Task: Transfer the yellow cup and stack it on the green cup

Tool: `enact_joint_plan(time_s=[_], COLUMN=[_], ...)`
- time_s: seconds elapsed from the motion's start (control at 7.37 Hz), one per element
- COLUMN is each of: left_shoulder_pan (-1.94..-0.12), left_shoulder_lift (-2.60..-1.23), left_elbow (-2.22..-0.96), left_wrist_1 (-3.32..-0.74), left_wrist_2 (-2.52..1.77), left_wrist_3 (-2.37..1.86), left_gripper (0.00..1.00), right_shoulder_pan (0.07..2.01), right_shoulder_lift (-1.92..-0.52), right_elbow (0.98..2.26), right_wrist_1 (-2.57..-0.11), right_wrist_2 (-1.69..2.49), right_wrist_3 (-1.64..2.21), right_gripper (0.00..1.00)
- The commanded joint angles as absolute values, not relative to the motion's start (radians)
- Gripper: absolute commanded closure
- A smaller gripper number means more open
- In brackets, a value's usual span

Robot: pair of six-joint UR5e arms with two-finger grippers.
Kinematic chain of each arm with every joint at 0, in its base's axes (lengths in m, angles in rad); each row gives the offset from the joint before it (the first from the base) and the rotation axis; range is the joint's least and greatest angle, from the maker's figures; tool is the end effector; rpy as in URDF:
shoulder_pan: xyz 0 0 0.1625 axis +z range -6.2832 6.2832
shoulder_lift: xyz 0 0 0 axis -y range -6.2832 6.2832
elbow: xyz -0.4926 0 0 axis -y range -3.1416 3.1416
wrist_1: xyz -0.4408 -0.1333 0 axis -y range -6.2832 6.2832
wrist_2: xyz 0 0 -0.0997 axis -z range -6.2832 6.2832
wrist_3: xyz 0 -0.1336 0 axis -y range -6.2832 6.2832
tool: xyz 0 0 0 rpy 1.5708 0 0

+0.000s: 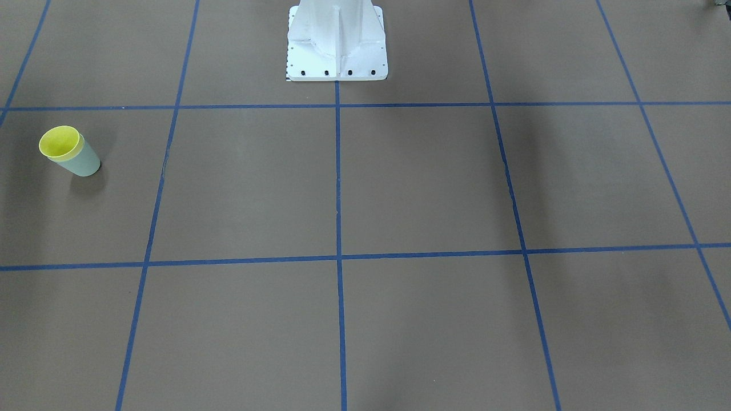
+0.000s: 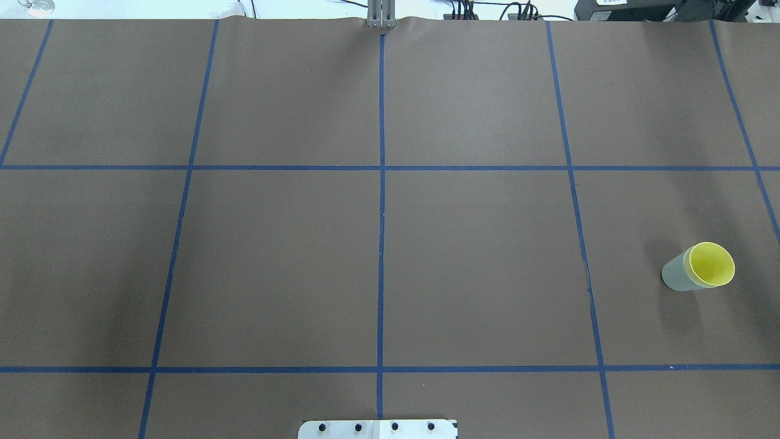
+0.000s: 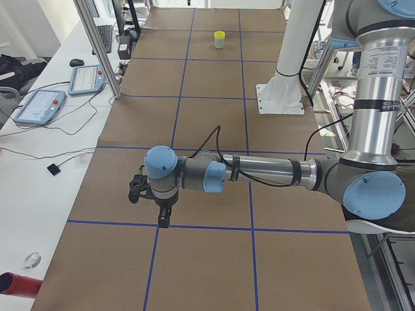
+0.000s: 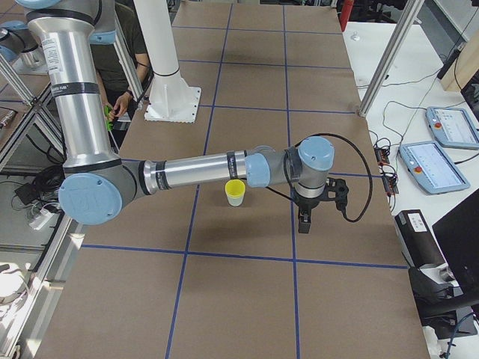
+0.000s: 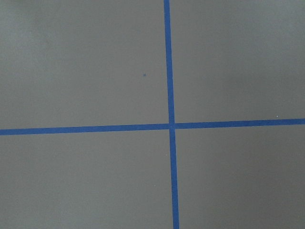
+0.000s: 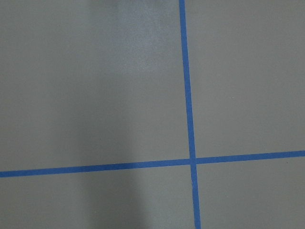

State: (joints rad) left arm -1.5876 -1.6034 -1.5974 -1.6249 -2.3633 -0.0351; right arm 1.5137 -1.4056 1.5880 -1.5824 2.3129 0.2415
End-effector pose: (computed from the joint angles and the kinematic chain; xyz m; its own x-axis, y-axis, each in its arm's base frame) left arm -0.0477 -0.5650 0.7107 0.7023 0.0338 -0.7111 0.0414 0.9952 0.0882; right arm 0.0070 -0.6309 0.6485 0.7216 0.0831 0.6873 -0.1198 0.9928 0.0058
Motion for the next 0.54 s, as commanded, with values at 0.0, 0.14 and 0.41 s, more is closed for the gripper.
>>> enact_joint_plan(time_s=[0.0,0.14,0.41], left_shoulder_pan=[-1.591,-1.591,-1.591], left_shoulder_lift=[-1.591,-1.568,-1.519], left_elbow=[-1.606,-1.629,-1.728], left_wrist_1=[-1.620,-1.618,-1.565], left_wrist_2=[-2.364,-2.364,-2.361], left_wrist_3=[-0.037,-0.037,-0.076], left_gripper=[0.00,0.00,0.00], right_shoulder_pan=[1.514,1.514,1.514], right_shoulder_lift=[-1.408,-1.410,-1.431], right_elbow=[1.586,1.586,1.586], right_wrist_1=[-1.588,-1.586,-1.589], right_wrist_2=[2.312,2.310,2.310], right_wrist_3=[0.242,0.242,0.242], right_gripper=[0.00,0.00,0.00])
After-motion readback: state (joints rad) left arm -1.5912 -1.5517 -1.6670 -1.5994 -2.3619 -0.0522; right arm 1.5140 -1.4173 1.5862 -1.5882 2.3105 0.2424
